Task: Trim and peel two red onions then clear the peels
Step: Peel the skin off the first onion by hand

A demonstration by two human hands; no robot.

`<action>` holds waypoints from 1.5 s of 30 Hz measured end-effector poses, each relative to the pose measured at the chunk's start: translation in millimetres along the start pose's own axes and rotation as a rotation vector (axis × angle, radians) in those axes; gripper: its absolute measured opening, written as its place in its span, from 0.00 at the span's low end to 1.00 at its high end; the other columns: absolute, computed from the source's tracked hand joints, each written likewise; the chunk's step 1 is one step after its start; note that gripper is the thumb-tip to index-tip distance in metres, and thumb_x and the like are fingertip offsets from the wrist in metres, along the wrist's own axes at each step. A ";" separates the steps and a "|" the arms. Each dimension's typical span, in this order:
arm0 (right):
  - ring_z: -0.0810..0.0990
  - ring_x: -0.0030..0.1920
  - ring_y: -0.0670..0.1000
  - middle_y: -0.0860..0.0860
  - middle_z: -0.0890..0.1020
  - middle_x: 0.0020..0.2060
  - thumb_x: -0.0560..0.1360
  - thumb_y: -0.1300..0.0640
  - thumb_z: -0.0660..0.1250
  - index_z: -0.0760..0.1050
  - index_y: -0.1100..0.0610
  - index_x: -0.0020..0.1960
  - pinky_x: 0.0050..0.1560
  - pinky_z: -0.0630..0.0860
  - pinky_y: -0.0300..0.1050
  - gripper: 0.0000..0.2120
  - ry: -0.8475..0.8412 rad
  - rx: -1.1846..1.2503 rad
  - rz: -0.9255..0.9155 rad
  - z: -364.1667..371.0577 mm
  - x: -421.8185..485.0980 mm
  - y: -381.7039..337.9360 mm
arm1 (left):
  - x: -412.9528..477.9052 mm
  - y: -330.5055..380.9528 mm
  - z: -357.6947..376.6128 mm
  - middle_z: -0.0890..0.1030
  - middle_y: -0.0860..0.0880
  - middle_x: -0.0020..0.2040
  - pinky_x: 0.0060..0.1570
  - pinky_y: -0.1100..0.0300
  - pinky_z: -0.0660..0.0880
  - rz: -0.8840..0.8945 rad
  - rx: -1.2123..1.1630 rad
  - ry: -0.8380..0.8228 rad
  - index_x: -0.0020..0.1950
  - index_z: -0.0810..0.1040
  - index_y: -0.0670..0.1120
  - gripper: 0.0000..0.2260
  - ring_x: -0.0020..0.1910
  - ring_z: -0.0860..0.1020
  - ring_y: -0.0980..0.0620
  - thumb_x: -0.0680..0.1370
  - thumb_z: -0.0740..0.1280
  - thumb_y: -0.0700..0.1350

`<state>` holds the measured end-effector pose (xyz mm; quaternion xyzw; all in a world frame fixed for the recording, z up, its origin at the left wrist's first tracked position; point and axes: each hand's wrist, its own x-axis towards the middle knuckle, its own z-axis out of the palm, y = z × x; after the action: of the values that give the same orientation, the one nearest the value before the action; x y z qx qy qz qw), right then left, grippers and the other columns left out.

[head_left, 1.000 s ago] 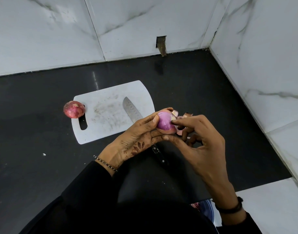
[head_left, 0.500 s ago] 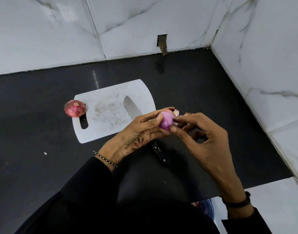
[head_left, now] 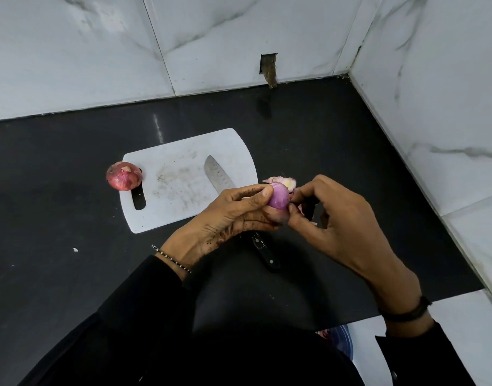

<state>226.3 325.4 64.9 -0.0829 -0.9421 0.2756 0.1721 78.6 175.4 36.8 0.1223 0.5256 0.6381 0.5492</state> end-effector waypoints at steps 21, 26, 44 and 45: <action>0.77 0.39 0.47 0.48 0.77 0.44 0.74 0.42 0.59 0.75 0.55 0.49 0.32 0.80 0.51 0.16 0.099 -0.031 0.044 24.5 -8.1 -1.5 | 0.6 4.3 27.7 0.87 0.43 0.44 0.46 0.56 0.83 -0.040 0.006 0.259 0.53 0.83 0.43 0.16 0.44 0.86 0.48 0.77 0.70 0.55; 0.75 0.42 0.43 0.37 0.71 0.45 0.73 0.44 0.61 0.73 0.50 0.48 0.37 0.80 0.48 0.11 0.074 0.071 0.049 33.4 -10.7 -12.0 | 3.8 8.7 25.5 0.87 0.44 0.42 0.44 0.55 0.84 -0.052 -0.085 0.328 0.57 0.81 0.42 0.17 0.41 0.86 0.48 0.77 0.70 0.55; 0.76 0.41 0.43 0.41 0.75 0.40 0.72 0.40 0.60 0.72 0.49 0.45 0.36 0.74 0.39 0.13 0.328 0.144 0.363 27.2 -25.7 9.8 | 4.1 5.9 18.1 0.86 0.37 0.46 0.49 0.50 0.83 -0.164 -0.152 0.310 0.59 0.76 0.41 0.22 0.45 0.86 0.41 0.76 0.71 0.58; 0.76 0.40 0.43 0.41 0.75 0.40 0.73 0.40 0.61 0.72 0.49 0.45 0.36 0.74 0.39 0.12 0.339 0.139 0.380 27.6 -26.0 9.9 | 4.4 5.7 17.7 0.86 0.37 0.46 0.49 0.50 0.83 -0.168 -0.150 0.313 0.58 0.76 0.42 0.22 0.44 0.86 0.42 0.76 0.71 0.58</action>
<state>240.8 313.6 30.4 -0.2913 -0.8462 0.3491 0.2780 86.7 189.4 46.9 -0.0640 0.5637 0.6388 0.5197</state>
